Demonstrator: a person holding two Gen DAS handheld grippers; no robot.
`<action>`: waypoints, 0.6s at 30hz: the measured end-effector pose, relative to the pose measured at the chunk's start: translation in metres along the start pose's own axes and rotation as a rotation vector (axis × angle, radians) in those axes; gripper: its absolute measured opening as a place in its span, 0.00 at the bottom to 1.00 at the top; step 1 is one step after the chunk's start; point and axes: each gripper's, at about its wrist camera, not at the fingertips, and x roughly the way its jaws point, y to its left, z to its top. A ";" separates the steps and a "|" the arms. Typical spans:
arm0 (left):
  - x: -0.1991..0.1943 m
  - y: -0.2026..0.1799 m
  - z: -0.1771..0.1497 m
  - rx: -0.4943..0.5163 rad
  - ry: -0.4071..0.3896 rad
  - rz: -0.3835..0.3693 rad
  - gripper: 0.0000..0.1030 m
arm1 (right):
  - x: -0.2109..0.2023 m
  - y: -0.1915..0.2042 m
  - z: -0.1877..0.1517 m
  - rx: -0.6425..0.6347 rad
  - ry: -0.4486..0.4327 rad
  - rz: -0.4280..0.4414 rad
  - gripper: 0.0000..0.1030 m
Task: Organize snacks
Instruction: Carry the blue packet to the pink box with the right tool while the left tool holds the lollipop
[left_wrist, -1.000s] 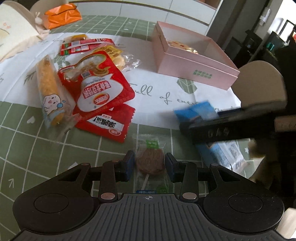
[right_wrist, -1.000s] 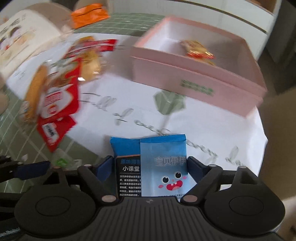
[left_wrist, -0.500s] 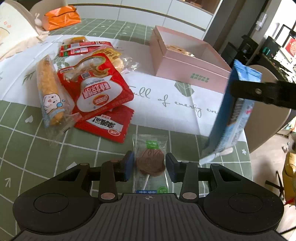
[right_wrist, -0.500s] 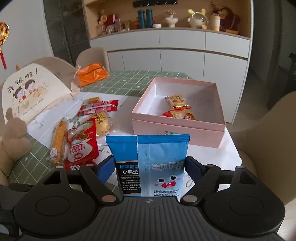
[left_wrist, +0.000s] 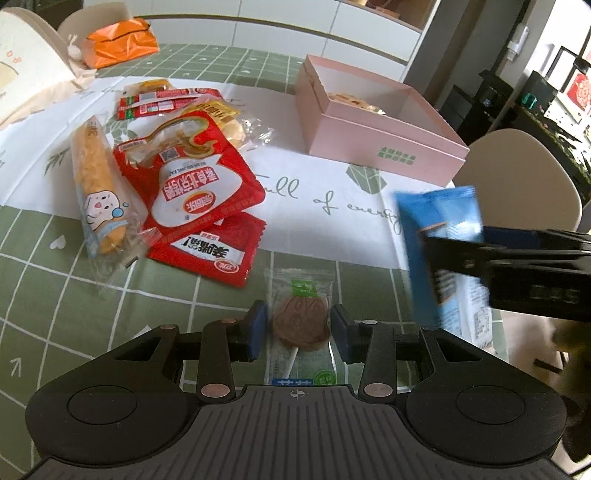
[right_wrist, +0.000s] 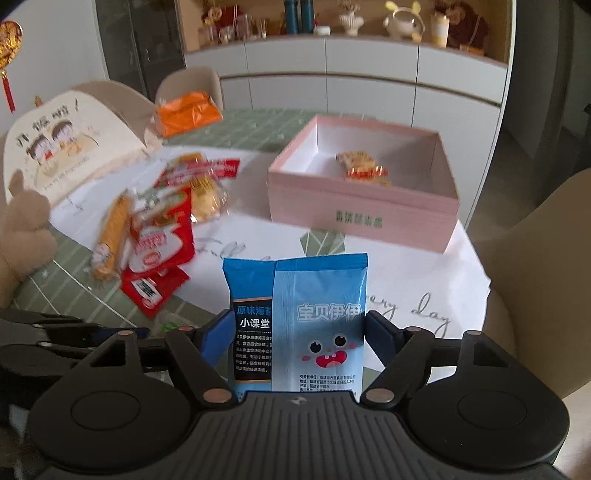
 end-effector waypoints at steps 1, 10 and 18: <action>0.000 0.000 0.000 0.000 -0.001 0.001 0.42 | 0.005 0.000 0.000 -0.002 0.010 0.000 0.75; -0.001 -0.002 -0.003 -0.004 -0.017 0.013 0.42 | 0.044 -0.004 -0.009 0.039 0.193 0.041 0.84; -0.002 0.002 -0.004 -0.005 -0.025 -0.001 0.42 | 0.043 0.006 -0.020 -0.073 0.202 -0.003 0.94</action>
